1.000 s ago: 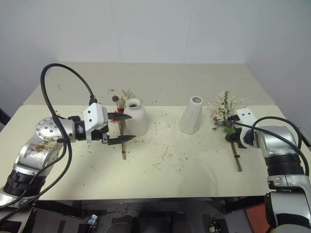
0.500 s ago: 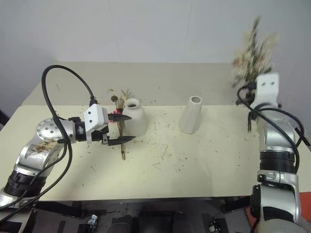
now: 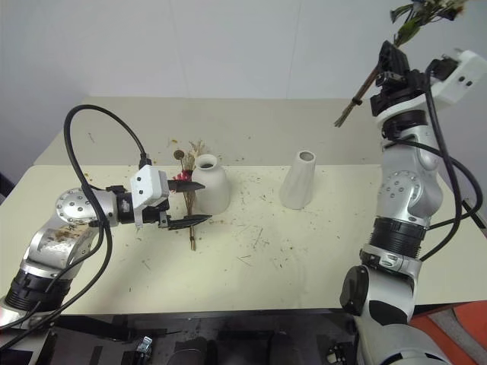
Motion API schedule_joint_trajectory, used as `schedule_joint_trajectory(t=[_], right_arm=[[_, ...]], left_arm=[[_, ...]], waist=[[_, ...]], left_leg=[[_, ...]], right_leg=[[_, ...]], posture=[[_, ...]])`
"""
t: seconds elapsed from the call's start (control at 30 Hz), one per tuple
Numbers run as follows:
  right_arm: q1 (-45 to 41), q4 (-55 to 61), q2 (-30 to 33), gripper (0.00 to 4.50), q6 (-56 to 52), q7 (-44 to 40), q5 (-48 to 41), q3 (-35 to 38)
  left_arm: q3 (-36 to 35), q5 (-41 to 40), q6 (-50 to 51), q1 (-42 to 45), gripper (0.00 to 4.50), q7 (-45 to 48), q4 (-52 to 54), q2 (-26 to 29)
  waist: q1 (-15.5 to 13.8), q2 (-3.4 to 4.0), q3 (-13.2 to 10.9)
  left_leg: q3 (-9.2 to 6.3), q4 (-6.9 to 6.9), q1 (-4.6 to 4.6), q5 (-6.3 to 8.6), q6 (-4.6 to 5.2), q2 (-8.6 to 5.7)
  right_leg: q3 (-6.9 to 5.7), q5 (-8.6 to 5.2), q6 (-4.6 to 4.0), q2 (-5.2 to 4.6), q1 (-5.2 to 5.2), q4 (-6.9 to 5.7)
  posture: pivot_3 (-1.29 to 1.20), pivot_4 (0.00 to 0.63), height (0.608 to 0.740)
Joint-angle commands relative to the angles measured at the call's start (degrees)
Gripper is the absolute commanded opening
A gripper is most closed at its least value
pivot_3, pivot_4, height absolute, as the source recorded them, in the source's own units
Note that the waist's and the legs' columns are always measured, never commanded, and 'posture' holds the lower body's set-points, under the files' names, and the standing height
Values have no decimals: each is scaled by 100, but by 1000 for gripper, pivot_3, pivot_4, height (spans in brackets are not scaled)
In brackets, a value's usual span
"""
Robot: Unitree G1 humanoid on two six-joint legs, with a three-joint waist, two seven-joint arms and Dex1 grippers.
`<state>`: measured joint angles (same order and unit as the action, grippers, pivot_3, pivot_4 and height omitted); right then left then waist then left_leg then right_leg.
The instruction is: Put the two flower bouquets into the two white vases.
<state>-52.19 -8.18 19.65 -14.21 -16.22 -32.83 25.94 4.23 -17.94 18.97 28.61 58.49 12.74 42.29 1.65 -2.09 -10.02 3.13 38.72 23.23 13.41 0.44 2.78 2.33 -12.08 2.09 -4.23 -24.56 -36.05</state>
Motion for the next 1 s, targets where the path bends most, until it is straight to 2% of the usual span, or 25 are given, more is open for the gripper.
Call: schedule_joint_trajectory(t=[0.03, 0.53, 1.0], right_arm=[[141, 458, -21, 229, -64, -28, -119, -161], [621, 803, -296, 229, -194, -5, -190, -587], [634, 87, -372, 229, 355, -323, 109, -738]], left_arm=[[-275, -67, -34, -17, 3593, -51, 245, 101], [-349, -76, 93, -131, 3593, -109, 397, 155], [-352, -80, 114, -142, 3593, -112, 414, 163]], waist=[[1, 0, 0], [18, 1, 0], [64, 1, -1]], left_leg=[[0, 0, 0, 0, 0, 0], [1, 1, -2, 0, 0, 0], [0, 0, 0, 0, 0, 0]], right_leg=[[0, 0, 0, 0, 0, 0], [0, 0, 0, 0, 0, -3], [0, 0, 0, 0, -2, -1]], posture=[[0, 150, 740], [0, 150, 740], [0, 150, 740]])
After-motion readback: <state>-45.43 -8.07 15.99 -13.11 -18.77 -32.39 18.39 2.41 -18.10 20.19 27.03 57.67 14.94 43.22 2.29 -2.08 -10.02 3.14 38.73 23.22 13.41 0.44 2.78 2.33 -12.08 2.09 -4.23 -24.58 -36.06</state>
